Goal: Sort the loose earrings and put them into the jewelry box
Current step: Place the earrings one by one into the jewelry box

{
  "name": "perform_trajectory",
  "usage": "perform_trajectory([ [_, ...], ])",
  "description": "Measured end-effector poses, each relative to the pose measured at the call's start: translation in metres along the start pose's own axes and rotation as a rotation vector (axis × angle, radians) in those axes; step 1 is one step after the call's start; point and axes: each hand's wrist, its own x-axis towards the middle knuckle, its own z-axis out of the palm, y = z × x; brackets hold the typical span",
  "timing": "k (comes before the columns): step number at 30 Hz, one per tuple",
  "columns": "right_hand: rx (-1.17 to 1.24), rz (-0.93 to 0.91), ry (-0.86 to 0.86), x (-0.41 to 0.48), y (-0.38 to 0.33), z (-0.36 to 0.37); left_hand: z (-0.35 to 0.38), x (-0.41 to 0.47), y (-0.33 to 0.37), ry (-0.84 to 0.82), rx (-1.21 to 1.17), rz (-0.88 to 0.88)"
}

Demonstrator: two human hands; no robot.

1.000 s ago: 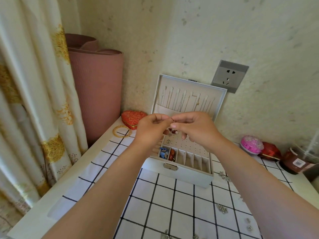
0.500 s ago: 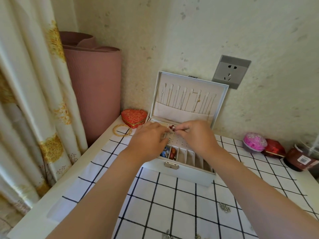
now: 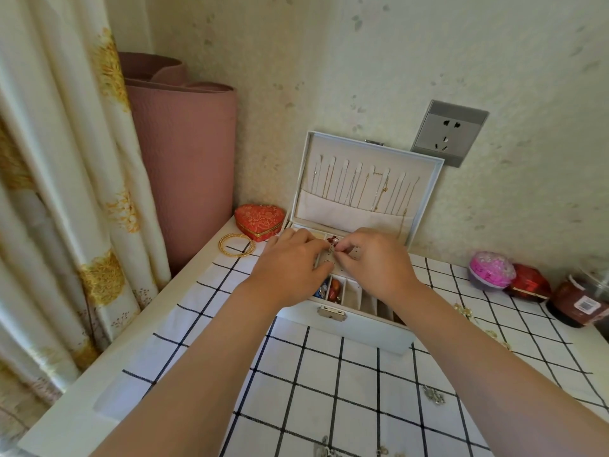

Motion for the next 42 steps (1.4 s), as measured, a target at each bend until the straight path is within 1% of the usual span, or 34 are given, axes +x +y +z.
perform_trajectory([
  [3,0.005,-0.020,-0.068,0.002,0.003,-0.005,0.000,0.000,0.000,-0.002,-0.010,0.007],
  [8,-0.005,-0.035,-0.125,0.002,0.002,-0.014,0.000,0.000,-0.001,-0.044,-0.004,0.010],
  [11,0.015,-0.006,-0.131,-0.001,0.001,-0.023,-0.004,-0.002,0.001,-0.048,-0.056,0.002],
  [15,0.043,0.011,-0.114,-0.012,-0.007,-0.040,-0.014,-0.015,0.008,-0.004,-0.103,0.058],
  [18,0.036,-0.032,-0.156,-0.032,-0.019,-0.054,-0.024,-0.035,0.015,0.066,-0.126,0.111],
  [20,0.027,-0.042,-0.193,-0.049,-0.027,-0.062,-0.033,-0.051,0.020,0.063,-0.182,0.121],
  [22,0.054,-0.041,-0.231,-0.069,-0.036,-0.070,-0.042,-0.068,0.026,-0.041,-0.275,0.091],
  [24,0.087,-0.037,-0.313,-0.091,-0.046,-0.076,-0.049,-0.083,0.031,-0.198,-0.327,0.062],
  [28,0.058,0.017,-0.593,-0.131,-0.054,-0.074,-0.057,-0.107,0.037,-0.527,-0.225,0.020],
  [30,0.058,0.088,-0.685,-0.145,-0.057,-0.071,-0.057,-0.117,0.040,-0.628,-0.200,0.000],
  [32,0.061,0.132,-0.724,-0.156,-0.062,-0.067,-0.056,-0.124,0.044,-0.672,-0.178,0.007],
  [34,0.054,0.129,-0.734,-0.163,-0.068,-0.063,-0.053,-0.130,0.050,-0.691,-0.147,0.021],
  [38,0.070,0.108,-0.697,-0.166,-0.077,-0.053,-0.046,-0.134,0.059,-0.678,-0.107,0.051],
  [42,0.085,0.092,-0.702,-0.162,-0.078,-0.049,-0.046,-0.129,0.059,-0.712,-0.135,0.024],
])
